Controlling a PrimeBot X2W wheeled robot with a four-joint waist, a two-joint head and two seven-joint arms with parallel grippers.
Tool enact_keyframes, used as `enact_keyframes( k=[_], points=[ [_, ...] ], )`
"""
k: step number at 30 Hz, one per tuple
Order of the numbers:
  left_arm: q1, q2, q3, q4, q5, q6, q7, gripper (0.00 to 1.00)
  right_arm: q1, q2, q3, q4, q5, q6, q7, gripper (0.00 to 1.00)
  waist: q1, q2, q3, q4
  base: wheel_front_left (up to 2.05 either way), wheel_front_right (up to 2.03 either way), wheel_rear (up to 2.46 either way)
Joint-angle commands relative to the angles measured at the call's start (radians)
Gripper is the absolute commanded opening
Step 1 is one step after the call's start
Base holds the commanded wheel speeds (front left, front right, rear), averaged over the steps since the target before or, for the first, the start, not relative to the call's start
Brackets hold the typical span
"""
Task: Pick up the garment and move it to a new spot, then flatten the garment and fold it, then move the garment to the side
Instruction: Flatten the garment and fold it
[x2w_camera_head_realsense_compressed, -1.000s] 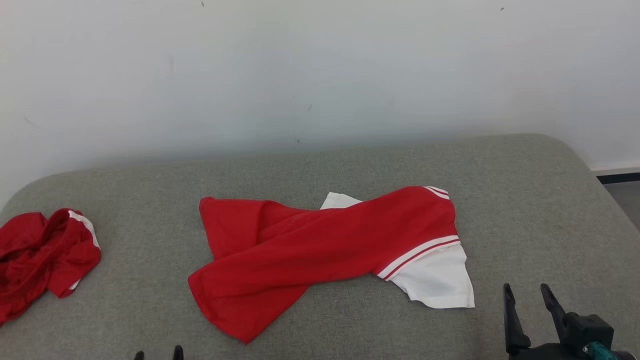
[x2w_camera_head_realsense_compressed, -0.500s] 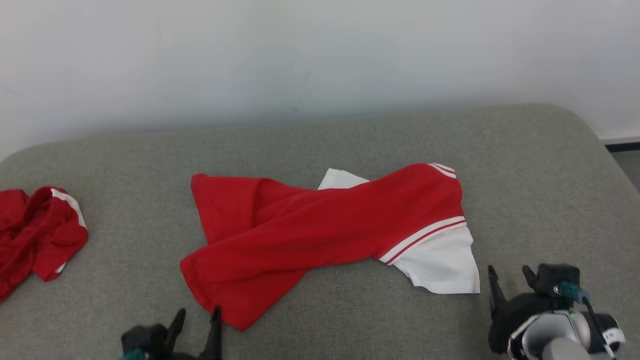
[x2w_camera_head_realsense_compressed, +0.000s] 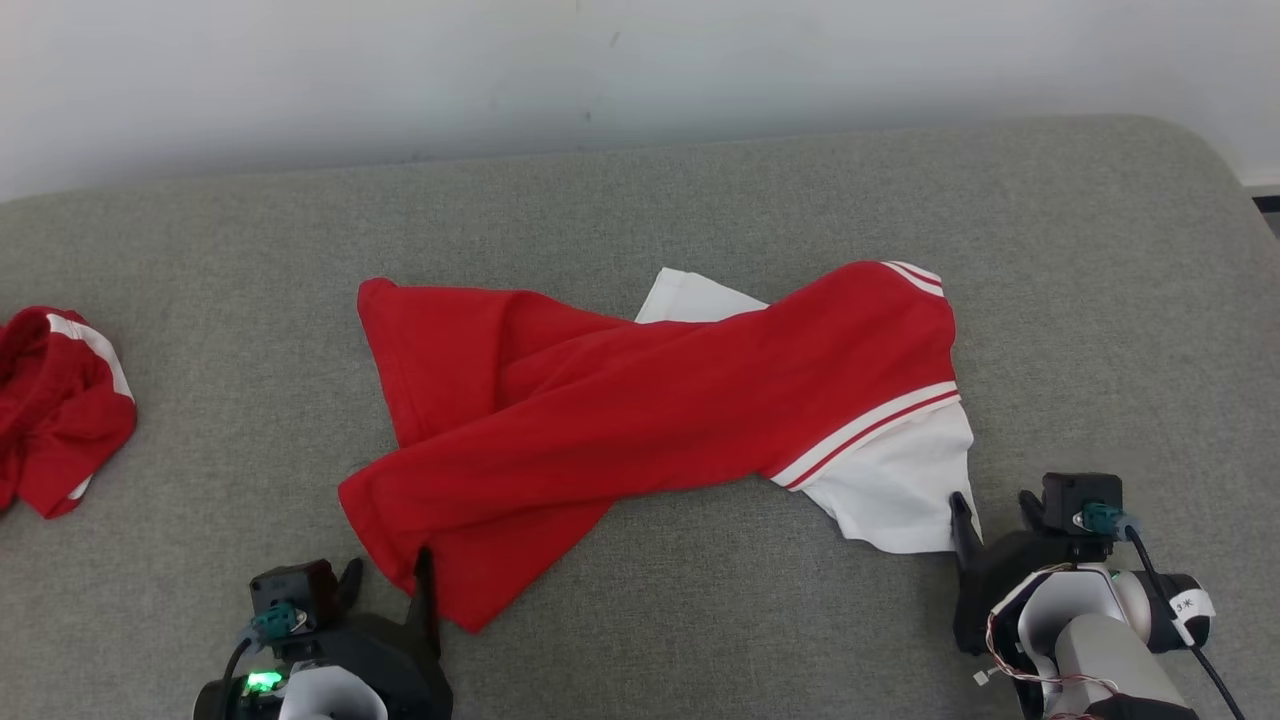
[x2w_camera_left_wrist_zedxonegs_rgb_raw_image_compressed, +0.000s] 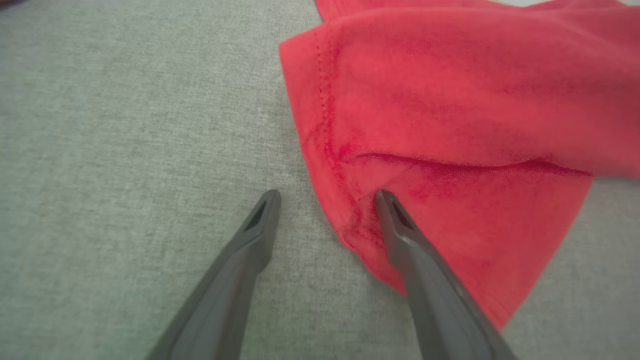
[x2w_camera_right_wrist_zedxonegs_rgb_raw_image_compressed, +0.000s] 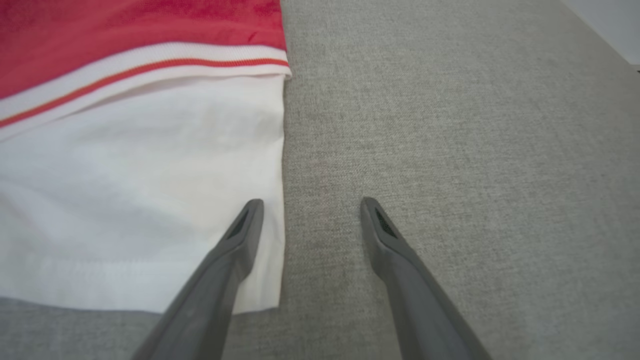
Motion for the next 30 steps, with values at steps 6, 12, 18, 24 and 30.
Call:
enact_keyframes(
  k=[6, 12, 18, 24, 30],
  points=[
    [-0.025, 0.005, -0.008, 0.084, -0.029, 0.011, -0.003, 1.00, -0.038, 0.003, 0.021, 0.100, -0.008, -0.002, -0.011, 1.00, -0.0002, -0.0001, 0.035, 0.007, 0.00, 0.00, 0.00],
    [-0.047, 0.002, -0.034, 0.125, -0.047, 0.005, -0.030, 0.96, -0.046, 0.012, 0.060, 0.206, 0.027, 0.001, 0.057, 1.00, -0.0002, -0.0001, 0.040, 0.013, 0.00, 0.00, 0.00],
    [-0.053, 0.003, -0.043, 0.162, -0.077, 0.014, -0.058, 1.00, -0.031, 0.032, 0.203, 0.240, 0.167, 0.009, 0.062, 1.00, -0.0002, -0.0001, 0.031, 0.012, 0.00, 0.00, 0.00],
    [-0.050, 0.002, -0.046, 0.185, -0.091, 0.006, -0.077, 0.91, -0.005, 0.032, 0.280, 0.214, 0.233, 0.009, 0.051, 1.00, -0.0002, -0.0001, 0.019, 0.007, 0.00, 0.00, 0.00],
    [-0.029, 0.003, -0.049, 0.199, -0.097, 0.003, -0.092, 1.00, 0.018, 0.027, 0.331, 0.181, 0.291, 0.009, 0.081, 1.00, -0.0002, -0.0001, 0.007, -0.003, 0.00, 0.00, 0.00]
  ],
)
